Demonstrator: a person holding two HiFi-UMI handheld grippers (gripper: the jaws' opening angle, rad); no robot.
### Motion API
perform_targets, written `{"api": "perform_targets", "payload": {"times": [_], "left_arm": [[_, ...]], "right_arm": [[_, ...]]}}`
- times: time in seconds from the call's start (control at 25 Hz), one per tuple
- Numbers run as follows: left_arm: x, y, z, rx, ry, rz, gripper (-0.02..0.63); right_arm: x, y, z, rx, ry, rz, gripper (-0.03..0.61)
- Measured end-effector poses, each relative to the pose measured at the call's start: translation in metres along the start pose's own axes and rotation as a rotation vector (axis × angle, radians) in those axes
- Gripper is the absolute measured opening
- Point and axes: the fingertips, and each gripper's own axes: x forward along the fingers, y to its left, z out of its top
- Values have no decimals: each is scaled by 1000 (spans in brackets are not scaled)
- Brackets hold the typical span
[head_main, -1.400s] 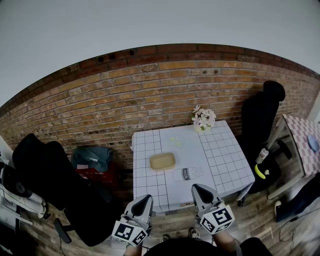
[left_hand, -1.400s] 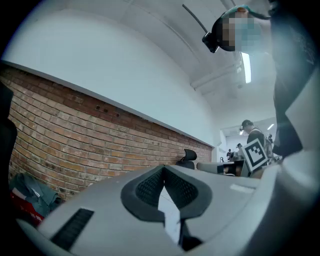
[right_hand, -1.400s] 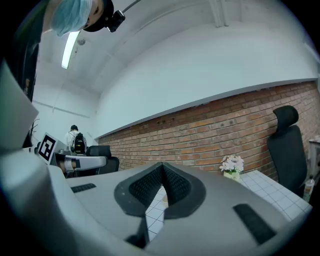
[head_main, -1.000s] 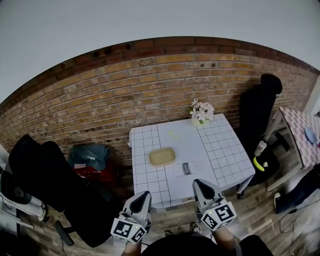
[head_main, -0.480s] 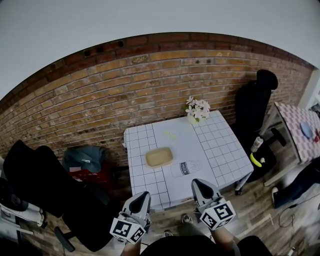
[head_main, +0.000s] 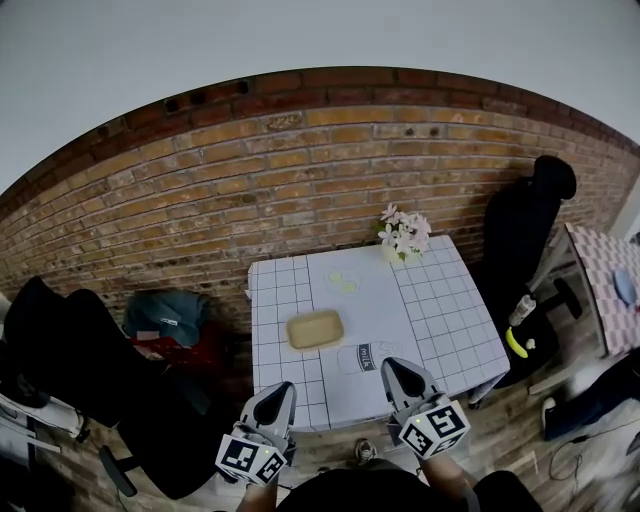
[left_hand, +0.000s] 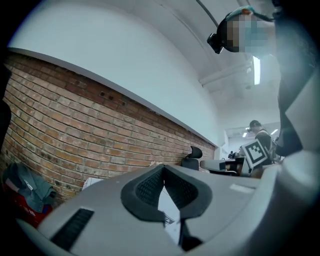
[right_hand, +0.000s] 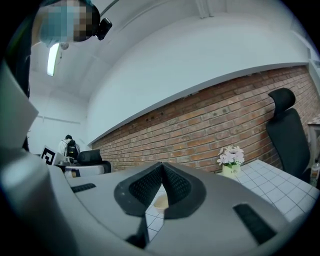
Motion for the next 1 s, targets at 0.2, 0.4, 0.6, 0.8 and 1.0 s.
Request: {"api": "perform_targets", "payload": {"times": [0.2,0.4,0.6,0.8,1.0], "left_arm": [[21,6,-4,10,4,80,9],[43,4,-7,31,1,138,9],[53,1,-11,34,0,184,9],[60,3,-18,34,21,203,10],[69,21,-19,40,32,206,9]], "right_arm": [[21,-24,-2,14,28,59,5],[35,-49,-3,27,56,106,5],[45,-62,-4,3,72,155,5],[51,-63,-12,-6,88,184,5],[63,-65,-14,34,83,190,5]]}}
